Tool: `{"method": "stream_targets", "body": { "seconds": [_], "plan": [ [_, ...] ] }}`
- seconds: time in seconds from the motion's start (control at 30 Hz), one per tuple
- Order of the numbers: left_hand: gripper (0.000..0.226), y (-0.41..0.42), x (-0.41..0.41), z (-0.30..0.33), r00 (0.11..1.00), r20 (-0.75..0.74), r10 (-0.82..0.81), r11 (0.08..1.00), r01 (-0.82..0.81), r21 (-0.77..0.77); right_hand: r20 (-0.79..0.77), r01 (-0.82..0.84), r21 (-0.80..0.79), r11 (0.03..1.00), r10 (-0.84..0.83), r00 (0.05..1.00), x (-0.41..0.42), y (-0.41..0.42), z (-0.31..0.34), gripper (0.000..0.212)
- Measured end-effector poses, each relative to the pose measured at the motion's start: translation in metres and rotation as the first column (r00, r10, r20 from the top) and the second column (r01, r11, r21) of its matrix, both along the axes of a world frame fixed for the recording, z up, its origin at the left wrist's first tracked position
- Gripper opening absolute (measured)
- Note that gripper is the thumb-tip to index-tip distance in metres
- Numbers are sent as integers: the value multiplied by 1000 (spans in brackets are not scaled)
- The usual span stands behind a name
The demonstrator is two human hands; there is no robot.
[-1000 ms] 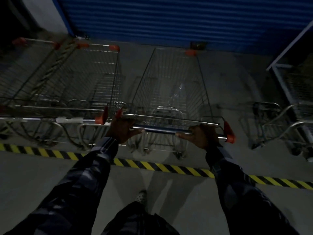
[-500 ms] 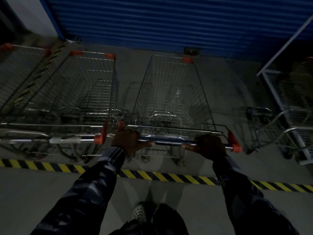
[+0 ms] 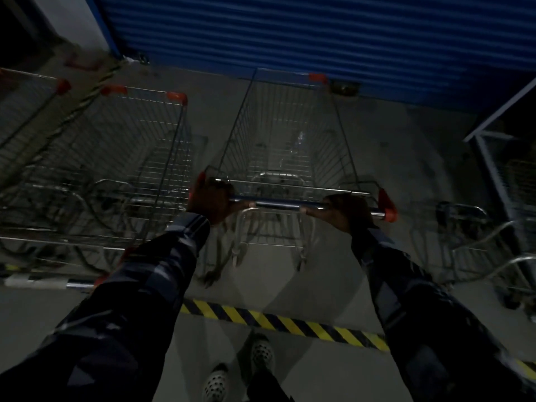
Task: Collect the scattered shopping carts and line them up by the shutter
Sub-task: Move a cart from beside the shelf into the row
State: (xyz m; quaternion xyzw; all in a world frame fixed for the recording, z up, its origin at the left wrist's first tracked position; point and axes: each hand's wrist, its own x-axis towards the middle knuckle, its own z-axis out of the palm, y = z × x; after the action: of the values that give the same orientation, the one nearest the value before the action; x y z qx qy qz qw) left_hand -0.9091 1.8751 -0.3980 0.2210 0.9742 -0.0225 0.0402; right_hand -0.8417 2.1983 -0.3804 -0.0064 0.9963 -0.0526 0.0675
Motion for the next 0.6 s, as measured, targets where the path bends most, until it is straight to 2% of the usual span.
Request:
{"method": "stream_targets", "body": {
  "seconds": [0.1, 0.2, 0.3, 0.37, 0.47, 0.6],
  "plan": [
    [121, 16, -23, 3, 996, -29, 87, 990, -84, 112, -66, 12, 3, 1000, -11, 998, -31, 7, -2, 80],
    [131, 30, -37, 10, 982, 10, 189, 956, -187, 224, -174, 70, 40, 997, -62, 983, -53, 11, -10, 77],
    [116, 43, -47, 16, 969, 51, 243, 939, -248, 239, -253, 143, 32, 989, -131, 959, -65, 12, -11, 72],
    [110, 45, -50, 15, 968, 47, 245, 940, -249, 233, -242, 156, 1, 988, -151, 959, -68, 12, -11, 71],
    [125, 36, -50, 9, 982, -8, 187, 958, -181, 221, -180, 168, -20, 986, -169, 969, -67, 8, -12, 72],
    [115, 22, -36, 11, 991, -34, 129, 965, -118, 233, -139, 209, -41, 977, -212, 967, -50, -4, -13, 84]
  ]
}}
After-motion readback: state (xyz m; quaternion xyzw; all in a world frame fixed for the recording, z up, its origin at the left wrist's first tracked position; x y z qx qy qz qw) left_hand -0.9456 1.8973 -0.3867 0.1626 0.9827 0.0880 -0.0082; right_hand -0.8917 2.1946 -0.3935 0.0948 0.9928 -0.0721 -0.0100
